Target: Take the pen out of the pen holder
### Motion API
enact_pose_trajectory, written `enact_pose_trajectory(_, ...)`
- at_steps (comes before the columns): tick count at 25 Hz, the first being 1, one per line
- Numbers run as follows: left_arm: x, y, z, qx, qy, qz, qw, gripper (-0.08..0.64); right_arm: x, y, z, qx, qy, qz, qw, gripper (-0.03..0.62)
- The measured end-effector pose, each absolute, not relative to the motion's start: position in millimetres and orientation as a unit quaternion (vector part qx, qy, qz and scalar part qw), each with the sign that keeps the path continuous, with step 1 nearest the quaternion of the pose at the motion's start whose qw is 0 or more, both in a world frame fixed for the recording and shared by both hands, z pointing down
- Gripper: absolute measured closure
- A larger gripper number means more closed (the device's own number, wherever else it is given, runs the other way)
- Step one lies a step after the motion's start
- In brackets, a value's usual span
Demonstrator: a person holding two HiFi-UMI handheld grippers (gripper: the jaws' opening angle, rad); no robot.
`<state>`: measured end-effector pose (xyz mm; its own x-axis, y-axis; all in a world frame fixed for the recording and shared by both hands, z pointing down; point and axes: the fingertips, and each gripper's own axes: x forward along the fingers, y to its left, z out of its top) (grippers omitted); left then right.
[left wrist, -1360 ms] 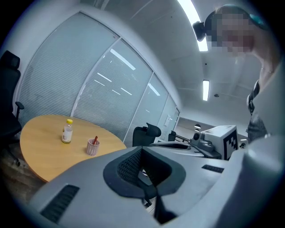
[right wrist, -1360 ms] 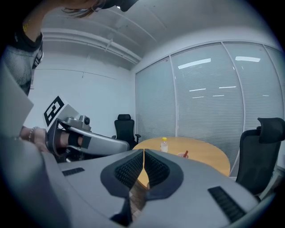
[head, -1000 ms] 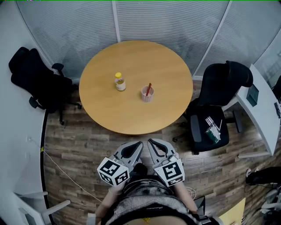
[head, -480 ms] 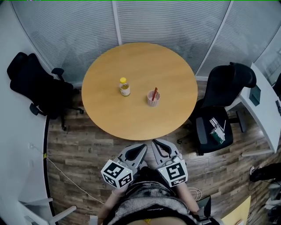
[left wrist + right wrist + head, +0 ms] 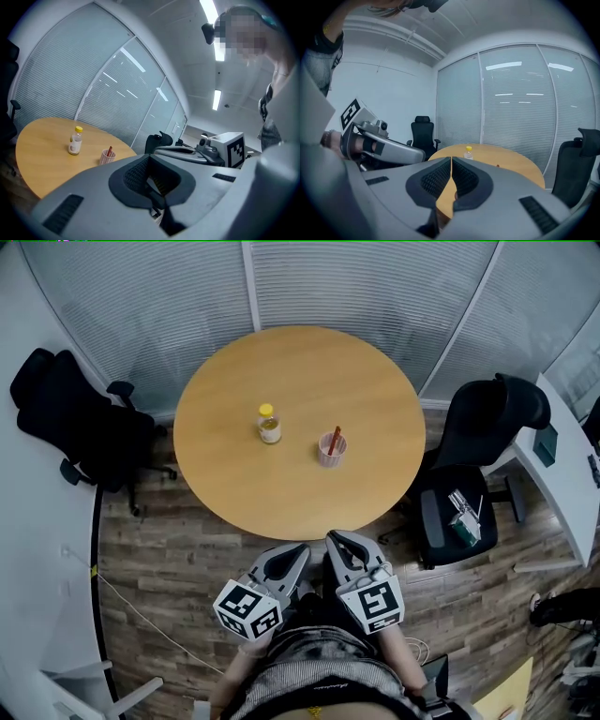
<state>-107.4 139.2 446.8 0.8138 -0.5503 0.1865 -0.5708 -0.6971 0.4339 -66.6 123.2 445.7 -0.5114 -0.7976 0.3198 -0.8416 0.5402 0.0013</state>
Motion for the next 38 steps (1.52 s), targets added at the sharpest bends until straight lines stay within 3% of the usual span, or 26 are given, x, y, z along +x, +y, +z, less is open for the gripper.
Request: enact_pose_trajectory(38, -35, -37, 450, 0.895, -0.364, 0.023, 0.256, 0.557, -6, -58, 448, 0.397, -0.904, 0.085, 0.132, 0.569)
